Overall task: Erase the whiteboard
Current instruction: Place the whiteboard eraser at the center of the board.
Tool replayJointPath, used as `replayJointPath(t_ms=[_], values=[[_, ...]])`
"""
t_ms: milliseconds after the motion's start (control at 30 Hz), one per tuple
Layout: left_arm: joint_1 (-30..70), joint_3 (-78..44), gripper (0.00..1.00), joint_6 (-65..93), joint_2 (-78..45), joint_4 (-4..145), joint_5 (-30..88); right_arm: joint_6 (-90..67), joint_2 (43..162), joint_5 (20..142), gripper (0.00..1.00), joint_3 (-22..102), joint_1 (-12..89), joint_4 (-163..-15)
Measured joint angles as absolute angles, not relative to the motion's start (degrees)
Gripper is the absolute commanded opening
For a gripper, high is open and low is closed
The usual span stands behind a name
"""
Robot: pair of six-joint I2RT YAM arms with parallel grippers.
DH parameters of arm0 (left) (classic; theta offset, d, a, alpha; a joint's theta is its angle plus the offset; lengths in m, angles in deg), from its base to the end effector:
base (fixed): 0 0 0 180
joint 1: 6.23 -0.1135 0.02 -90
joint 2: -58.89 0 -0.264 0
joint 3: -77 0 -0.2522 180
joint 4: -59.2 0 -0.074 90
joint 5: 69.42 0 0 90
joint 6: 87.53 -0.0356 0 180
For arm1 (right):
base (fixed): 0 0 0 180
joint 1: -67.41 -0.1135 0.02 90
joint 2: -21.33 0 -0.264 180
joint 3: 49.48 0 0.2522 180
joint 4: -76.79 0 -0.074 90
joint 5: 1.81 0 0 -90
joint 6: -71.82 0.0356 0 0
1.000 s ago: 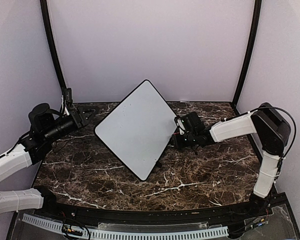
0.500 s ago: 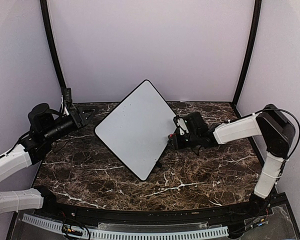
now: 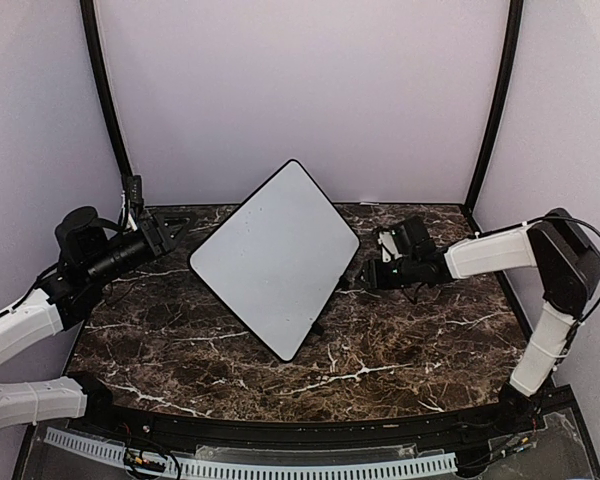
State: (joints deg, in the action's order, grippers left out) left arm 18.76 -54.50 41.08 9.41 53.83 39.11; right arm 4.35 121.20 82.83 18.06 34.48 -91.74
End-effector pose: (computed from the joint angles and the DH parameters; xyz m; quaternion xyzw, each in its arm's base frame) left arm 0.1838 -0.0982 0.3181 0.0378 0.6799 -0.4745 0.5578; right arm 0.2981 0.1971 0.1630 -0.1015 0.9134 0.2204 0.3269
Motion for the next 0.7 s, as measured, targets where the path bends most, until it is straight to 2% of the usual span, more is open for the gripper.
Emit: replayJointPath(t_ms=[300, 700], values=[[18.76, -54.52, 0.57, 41.12, 9.41, 53.80, 39.15, 0.74, 127.76, 77.93, 0.64, 25.40, 34.79, -82.27], [18.76, -54.61, 0.57, 41.16, 9.22, 53.74, 39.17, -2.27, 129.07, 72.16, 0.65, 27.59, 34.20, -78.53]])
